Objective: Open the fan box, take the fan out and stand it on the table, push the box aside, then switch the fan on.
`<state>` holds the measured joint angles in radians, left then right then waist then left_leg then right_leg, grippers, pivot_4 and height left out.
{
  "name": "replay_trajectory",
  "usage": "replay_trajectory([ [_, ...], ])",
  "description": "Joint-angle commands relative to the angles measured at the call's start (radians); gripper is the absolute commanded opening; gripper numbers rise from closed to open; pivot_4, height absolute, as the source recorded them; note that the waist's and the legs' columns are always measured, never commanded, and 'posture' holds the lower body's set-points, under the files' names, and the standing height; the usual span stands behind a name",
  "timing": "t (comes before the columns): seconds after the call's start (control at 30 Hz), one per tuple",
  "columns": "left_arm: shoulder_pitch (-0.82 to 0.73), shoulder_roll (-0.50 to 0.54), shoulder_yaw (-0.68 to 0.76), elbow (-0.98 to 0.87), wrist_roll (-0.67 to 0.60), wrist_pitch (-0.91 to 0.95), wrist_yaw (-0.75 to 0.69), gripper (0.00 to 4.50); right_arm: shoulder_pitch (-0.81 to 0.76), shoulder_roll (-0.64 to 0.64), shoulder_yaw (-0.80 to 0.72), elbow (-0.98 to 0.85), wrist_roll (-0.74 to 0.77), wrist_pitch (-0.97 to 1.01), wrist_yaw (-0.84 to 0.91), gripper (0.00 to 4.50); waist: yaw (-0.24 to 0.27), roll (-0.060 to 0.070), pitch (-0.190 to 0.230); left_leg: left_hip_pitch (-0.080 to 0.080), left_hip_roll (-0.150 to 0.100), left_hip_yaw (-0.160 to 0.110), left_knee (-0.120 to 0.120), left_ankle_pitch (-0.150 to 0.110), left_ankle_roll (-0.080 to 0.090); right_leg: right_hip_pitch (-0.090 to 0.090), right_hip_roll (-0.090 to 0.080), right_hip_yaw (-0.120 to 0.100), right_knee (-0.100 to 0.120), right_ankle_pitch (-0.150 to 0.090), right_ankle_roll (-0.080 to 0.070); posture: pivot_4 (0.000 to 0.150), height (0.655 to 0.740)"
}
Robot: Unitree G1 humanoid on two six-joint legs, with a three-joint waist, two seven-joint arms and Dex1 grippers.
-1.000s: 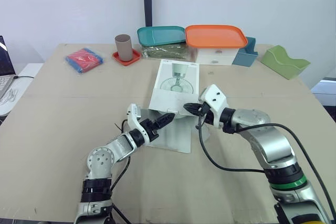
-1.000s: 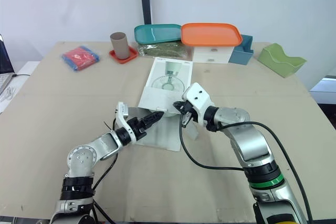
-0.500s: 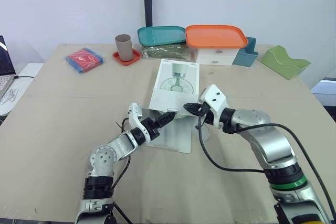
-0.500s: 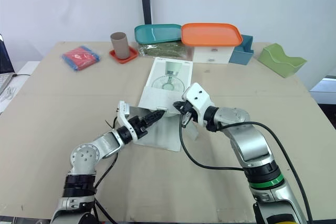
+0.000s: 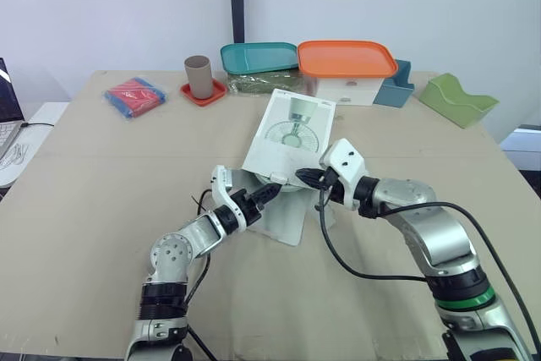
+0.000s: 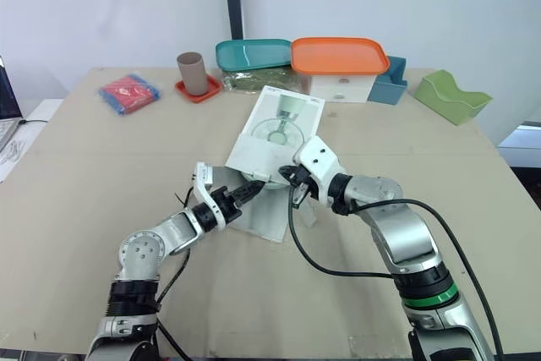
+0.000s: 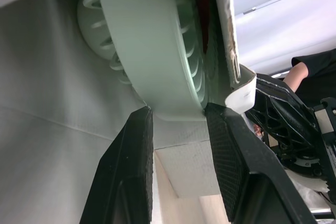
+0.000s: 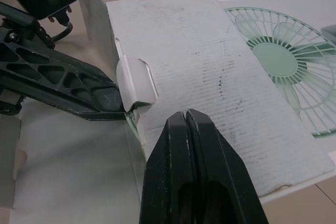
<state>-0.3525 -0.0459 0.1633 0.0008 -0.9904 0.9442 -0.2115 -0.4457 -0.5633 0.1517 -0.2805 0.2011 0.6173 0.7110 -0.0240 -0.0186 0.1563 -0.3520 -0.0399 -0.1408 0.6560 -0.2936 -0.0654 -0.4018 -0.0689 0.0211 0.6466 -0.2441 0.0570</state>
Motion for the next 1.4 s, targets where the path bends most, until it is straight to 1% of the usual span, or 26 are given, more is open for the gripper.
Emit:
replay_trajectory([
  [0.03, 0.033, 0.038, 0.018, -0.044, -0.033, 0.041, -0.021, 1.09, 0.008, -0.007, 0.006, 0.002, -0.007, 0.016, -0.001, 0.00, 0.000, 0.000, 0.000, 0.000, 0.000, 0.000, 0.000, 0.000, 0.000, 0.000, 0.000, 0.000, 0.000, 0.000, 0.000, 0.150, 0.7400],
  [0.17, 0.070, 0.086, 0.041, -0.101, -0.113, 0.117, -0.038, 1.08, 0.005, -0.006, 0.008, 0.007, -0.009, 0.009, 0.001, 0.00, -0.002, 0.000, 0.000, 0.000, 0.000, 0.000, -0.001, 0.000, 0.000, 0.000, 0.000, 0.000, 0.000, 0.000, 0.000, 0.150, 0.7400],
  [0.33, 0.127, 0.151, 0.040, -0.189, -0.244, 0.233, -0.048, 1.04, 0.000, -0.005, 0.010, 0.013, -0.009, 0.004, 0.004, 0.00, -0.002, 0.000, 0.000, 0.000, 0.000, 0.000, -0.001, 0.000, 0.000, -0.001, 0.000, 0.000, 0.000, 0.000, 0.000, 0.150, 0.7400],
  [0.57, 0.204, 0.232, 0.049, -0.263, -0.394, 0.319, 0.001, 1.03, -0.006, -0.004, 0.012, 0.021, -0.007, 0.001, 0.009, 0.00, -0.002, 0.000, 0.000, 0.000, 0.000, 0.000, -0.002, 0.000, 0.000, -0.001, 0.000, 0.000, 0.000, 0.000, 0.000, 0.150, 0.7400],
  [0.73, 0.241, 0.266, 0.039, -0.290, -0.470, 0.317, 0.046, 1.03, -0.005, -0.002, 0.014, 0.024, -0.008, -0.001, 0.010, 0.00, 0.000, 0.000, 0.000, 0.000, 0.000, 0.000, -0.002, 0.000, 0.000, -0.001, 0.000, 0.001, 0.000, 0.000, 0.000, 0.150, 0.7400],
  [0.83, 0.246, 0.279, 0.030, -0.290, -0.467, 0.299, 0.063, 1.03, -0.002, 0.000, 0.015, 0.022, -0.007, -0.001, 0.008, 0.00, 0.000, 0.000, 0.000, 0.000, 0.000, 0.000, -0.002, 0.000, 0.000, -0.001, 0.000, 0.001, 0.000, 0.000, 0.000, 0.150, 0.7400],
  [1.0, 0.250, 0.302, 0.019, -0.276, -0.506, 0.300, 0.075, 1.03, -0.004, 0.003, 0.019, 0.023, -0.007, -0.002, 0.010, 0.00, 0.000, 0.000, 0.000, 0.000, 0.000, 0.000, -0.002, 0.000, 0.000, -0.001, 0.000, 0.001, 0.000, 0.000, 0.000, 0.150, 0.7400],
  [1.03, 0.253, 0.307, 0.019, -0.273, -0.510, 0.297, 0.077, 1.52, -0.004, 0.003, 0.019, 0.025, -0.007, -0.004, 0.010, 0.00, 0.000, 0.000, 0.000, 0.000, 0.000, 0.000, -0.002, 0.000, 0.000, -0.001, 0.000, 0.001, 0.000, 0.000, 0.000, 0.150, 0.7400],
  [1.07, 0.256, 0.310, 0.021, -0.268, -0.520, 0.296, 0.083, 2.18, -0.004, 0.004, 0.019, 0.026, -0.007, -0.004, 0.010, 0.00, 0.000, 0.000, 0.000, 0.000, 0.000, 0.000, -0.002, 0.000, 0.000, -0.001, 0.000, 0.001, 0.000, 0.000, 0.000, 0.150, 0.7400],
  [1.1, 0.259, 0.316, 0.022, -0.264, -0.532, 0.292, 0.086, 2.18, -0.004, 0.004, 0.018, 0.026, -0.007, -0.005, 0.010, 0.00, 0.000, 0.000, 0.000, 0.000, 0.000, 0.000, -0.002, 0.000, 0.000, -0.001, 0.000, 0.001, 0.000, 0.000, 0.000, 0.150, 0.7400],
  [1.13, 0.262, 0.324, 0.022, -0.262, -0.547, 0.290, 0.088, 2.67, -0.004, 0.004, 0.018, 0.026, -0.007, -0.005, 0.010, 0.00, 0.000, 0.000, 0.000, 0.000, 0.000, 0.000, -0.002, 0.000, 0.000, -0.001, 0.000, 0.001, 0.000, 0.000, 0.000, 0.150, 0.7400],
  [1.17, 0.265, 0.333, 0.024, -0.263, -0.553, 0.288, 0.086, 2.91, -0.004, 0.004, 0.018, 0.027, -0.007, -0.005, 0.010, 0.00, 0.000, 0.000, 0.000, 0.000, 0.000, 0.000, -0.002, 0.000, 0.000, -0.001, 0.000, 0.001, 0.000, 0.000, 0.000, 0.150, 0.7400],
  [1.2, 0.267, 0.339, 0.025, -0.264, -0.555, 0.287, 0.083, 2.91, -0.004, 0.004, 0.018, 0.028, -0.007, -0.005, 0.010, 0.00, 0.000, 0.000, 0.000, 0.000, 0.000, 0.000, -0.002, 0.000, 0.000, -0.002, 0.000, 0.001, 0.000, 0.000, 0.000, 0.150, 0.7400],
  [1.27, 0.285, 0.358, 0.045, -0.269, -0.547, 0.280, 0.063, 3.56, -0.004, 0.007, 0.021, 0.029, -0.008, -0.007, 0.009, 0.00, 0.000, 0.000, 0.000, 0.000, 0.000, 0.000, -0.002, 0.000, 0.000, -0.002, 0.000, 0.001, 0.000, 0.000, 0.000, 0.150, 0.7400],
  [1.3, 0.291, 0.364, 0.055, -0.268, -0.541, 0.271, 0.059, 3.65, -0.004, 0.009, 0.022, 0.030, -0.008, -0.008, 0.008, 0.00, 0.000, 0.000, 0.000, 0.000, 0.000, 0.000, -0.002, 0.000, 0.000, -0.002, 0.000, 0.001, 0.000, 0.000, 0.000, 0.150, 0.7400],
  [1.4, 0.295, 0.380, 0.072, -0.258, -0.543, 0.244, 0.057, 4.47, -0.007, 0.014, 0.024, 0.032, -0.008, -0.008, 0.006, 0.00, 0.000, 0.000, -0.001, 0.000, 0.000, 0.000, -0.002, 0.000, 0.000, -0.002, 0.000, 0.001, 0.000, 0.000, 0.000, 0.150, 0.7400],
])
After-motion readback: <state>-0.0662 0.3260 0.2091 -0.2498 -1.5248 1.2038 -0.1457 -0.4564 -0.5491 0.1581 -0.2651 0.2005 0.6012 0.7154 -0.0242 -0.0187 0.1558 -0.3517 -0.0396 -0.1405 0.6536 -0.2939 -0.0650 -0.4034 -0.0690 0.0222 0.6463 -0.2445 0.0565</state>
